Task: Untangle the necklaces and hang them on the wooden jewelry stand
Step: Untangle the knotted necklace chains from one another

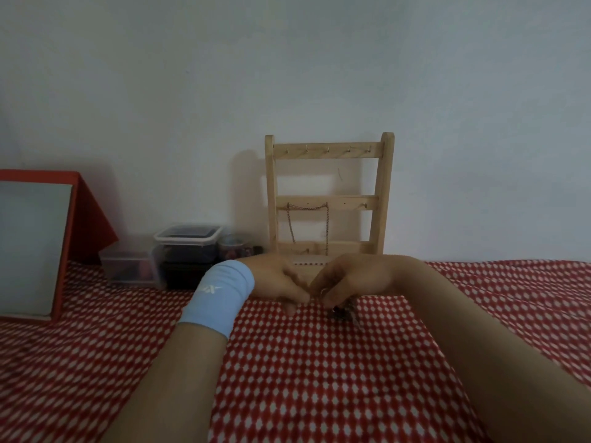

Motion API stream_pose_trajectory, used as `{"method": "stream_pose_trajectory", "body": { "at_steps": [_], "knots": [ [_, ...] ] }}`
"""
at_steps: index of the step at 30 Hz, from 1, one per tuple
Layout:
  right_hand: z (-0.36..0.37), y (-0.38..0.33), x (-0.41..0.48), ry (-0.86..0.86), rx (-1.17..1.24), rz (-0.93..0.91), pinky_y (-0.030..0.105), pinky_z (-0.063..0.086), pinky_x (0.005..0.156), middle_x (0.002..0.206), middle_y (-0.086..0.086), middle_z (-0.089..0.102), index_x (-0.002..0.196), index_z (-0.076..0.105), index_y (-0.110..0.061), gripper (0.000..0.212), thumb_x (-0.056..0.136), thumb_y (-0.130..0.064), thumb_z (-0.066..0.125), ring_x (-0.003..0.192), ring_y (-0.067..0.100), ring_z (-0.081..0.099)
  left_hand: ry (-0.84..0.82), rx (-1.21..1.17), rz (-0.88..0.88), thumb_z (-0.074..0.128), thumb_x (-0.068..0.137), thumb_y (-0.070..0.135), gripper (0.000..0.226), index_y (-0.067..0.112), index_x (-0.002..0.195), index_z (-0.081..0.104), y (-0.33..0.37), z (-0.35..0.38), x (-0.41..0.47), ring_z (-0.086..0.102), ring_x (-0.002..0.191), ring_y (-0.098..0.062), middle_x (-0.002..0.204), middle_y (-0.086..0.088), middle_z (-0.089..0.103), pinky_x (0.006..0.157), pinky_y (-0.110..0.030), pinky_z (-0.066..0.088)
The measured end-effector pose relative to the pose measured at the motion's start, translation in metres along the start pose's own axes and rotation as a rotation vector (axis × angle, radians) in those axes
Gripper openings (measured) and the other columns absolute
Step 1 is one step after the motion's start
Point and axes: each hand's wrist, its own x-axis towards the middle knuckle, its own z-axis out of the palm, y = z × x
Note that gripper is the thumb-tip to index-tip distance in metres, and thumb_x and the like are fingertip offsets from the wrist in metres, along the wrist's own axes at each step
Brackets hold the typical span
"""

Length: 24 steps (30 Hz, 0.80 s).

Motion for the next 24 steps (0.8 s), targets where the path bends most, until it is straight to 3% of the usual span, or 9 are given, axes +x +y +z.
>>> {"method": "stream_pose_trajectory", "body": {
  "at_steps": [4,8,13,19,21,24],
  "knots": [
    [0.001,0.001,0.0,-0.053,-0.05,0.065,0.038,0.05,0.106,0.118,-0.011,0.072,0.134,0.064,-0.024,0.043,0.092,-0.023,0.071,0.112,0.011,0.067,0.028,0.033,-0.011,0.067,0.088,0.04,0.022,0.024,0.098,0.078,-0.011,-0.007,-0.003,0.062,0.09,0.002,0.098,0.009,0.075,0.08,-0.016,0.04],
    [0.002,0.0,0.002,0.057,-0.166,0.065,0.035,0.047,0.108,0.104,-0.02,0.07,0.124,0.072,-0.026,0.033,0.091,-0.028,0.074,0.102,0.002,0.064,0.059,0.0,-0.053,0.064,0.09,0.04,0.014,0.03,0.09,0.074,-0.021,-0.012,-0.003,0.061,0.1,-0.008,0.099,0.014,0.069,0.097,-0.03,0.044],
    [0.008,0.006,0.01,0.14,-0.166,0.05,0.033,0.053,0.099,0.098,-0.019,0.072,0.094,0.077,-0.037,0.014,0.093,-0.047,0.068,0.102,0.008,0.067,0.044,0.032,-0.128,0.06,0.093,0.037,0.021,0.022,0.102,0.073,-0.027,-0.006,0.006,0.059,0.109,-0.016,0.112,0.005,0.067,0.103,-0.033,0.042],
    [0.015,0.005,0.014,0.232,-0.124,0.02,0.033,0.054,0.098,0.099,-0.016,0.076,0.094,0.08,-0.033,0.018,0.093,-0.046,0.067,0.098,0.007,0.069,0.049,0.126,-0.202,0.069,0.087,0.032,0.037,0.012,0.118,0.07,-0.028,-0.001,0.012,0.057,0.116,-0.019,0.125,0.002,0.062,0.104,-0.031,0.044],
    [0.016,0.0,0.013,0.273,-0.113,-0.03,0.032,0.054,0.096,0.1,-0.015,0.075,0.097,0.079,-0.03,0.018,0.096,-0.041,0.064,0.097,0.007,0.068,0.046,0.147,-0.175,0.071,0.086,0.027,0.037,0.015,0.121,0.068,-0.027,-0.003,0.01,0.057,0.117,-0.017,0.128,0.004,0.061,0.104,-0.028,0.042],
    [0.016,-0.006,0.012,0.331,-0.109,-0.083,0.029,0.054,0.091,0.099,-0.012,0.075,0.101,0.08,-0.026,0.021,0.098,-0.038,0.063,0.093,0.003,0.067,0.052,-0.006,0.001,0.073,0.084,0.027,0.043,0.022,0.126,0.063,-0.019,-0.003,0.006,0.056,0.117,-0.012,0.122,0.008,0.062,0.104,-0.026,0.039]
  ]
}}
